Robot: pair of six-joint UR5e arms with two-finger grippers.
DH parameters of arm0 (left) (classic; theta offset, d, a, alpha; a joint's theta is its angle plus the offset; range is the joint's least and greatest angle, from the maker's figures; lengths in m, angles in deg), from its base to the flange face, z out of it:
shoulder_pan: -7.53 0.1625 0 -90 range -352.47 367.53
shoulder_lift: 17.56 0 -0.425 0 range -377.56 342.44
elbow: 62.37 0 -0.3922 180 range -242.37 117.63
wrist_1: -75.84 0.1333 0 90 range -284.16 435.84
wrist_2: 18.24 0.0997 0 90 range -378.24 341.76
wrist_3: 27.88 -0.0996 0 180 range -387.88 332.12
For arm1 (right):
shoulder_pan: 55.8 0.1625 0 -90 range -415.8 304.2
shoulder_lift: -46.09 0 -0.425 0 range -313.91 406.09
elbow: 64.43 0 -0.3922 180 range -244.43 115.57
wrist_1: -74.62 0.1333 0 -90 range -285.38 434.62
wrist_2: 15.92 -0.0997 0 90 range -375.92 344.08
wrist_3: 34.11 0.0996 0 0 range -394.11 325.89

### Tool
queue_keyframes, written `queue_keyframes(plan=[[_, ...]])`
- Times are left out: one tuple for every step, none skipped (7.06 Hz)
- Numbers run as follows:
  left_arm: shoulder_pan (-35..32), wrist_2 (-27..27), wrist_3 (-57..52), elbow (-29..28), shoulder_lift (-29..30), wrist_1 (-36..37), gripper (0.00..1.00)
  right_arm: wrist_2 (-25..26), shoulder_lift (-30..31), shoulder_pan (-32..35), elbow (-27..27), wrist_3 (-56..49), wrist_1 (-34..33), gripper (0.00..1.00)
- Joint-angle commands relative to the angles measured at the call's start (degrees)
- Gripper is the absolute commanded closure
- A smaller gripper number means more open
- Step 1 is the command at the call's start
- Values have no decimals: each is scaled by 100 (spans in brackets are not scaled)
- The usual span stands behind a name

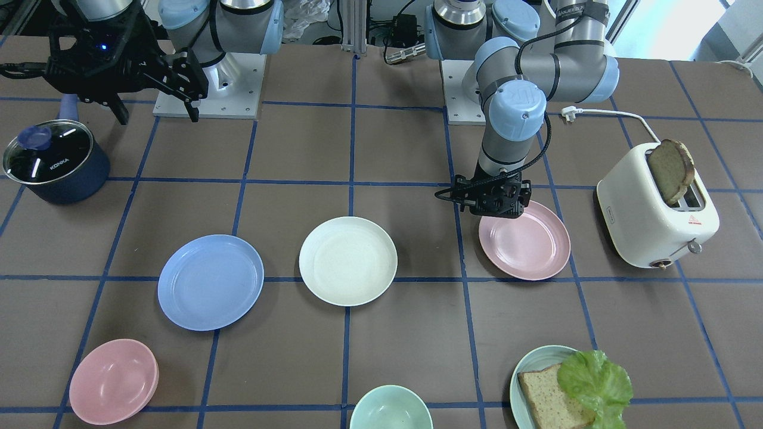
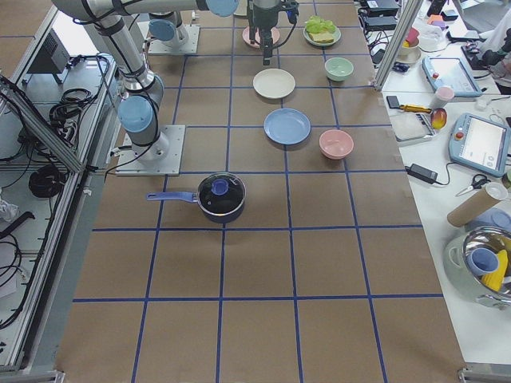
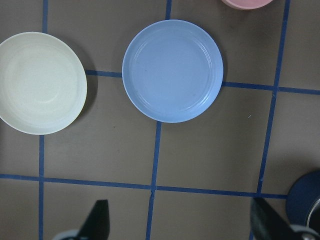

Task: Stack three plates with pink and blue
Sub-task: 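Close the left gripper on the pink plate rim and lift it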

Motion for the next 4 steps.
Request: queue_keyframes(plan=[[-28,18,-28,-7,268,272,0,0,-1,-9,1,1,1,0],[-36,18,-36,1,365,369,0,0,-1,-9,2,1,1,0],[-45,26,-36,2,445,422,0,0,-1,0,2,1,1,0],[-45,26,-149,2,498,458,0,0,-1,0,2,1,-7,0]])
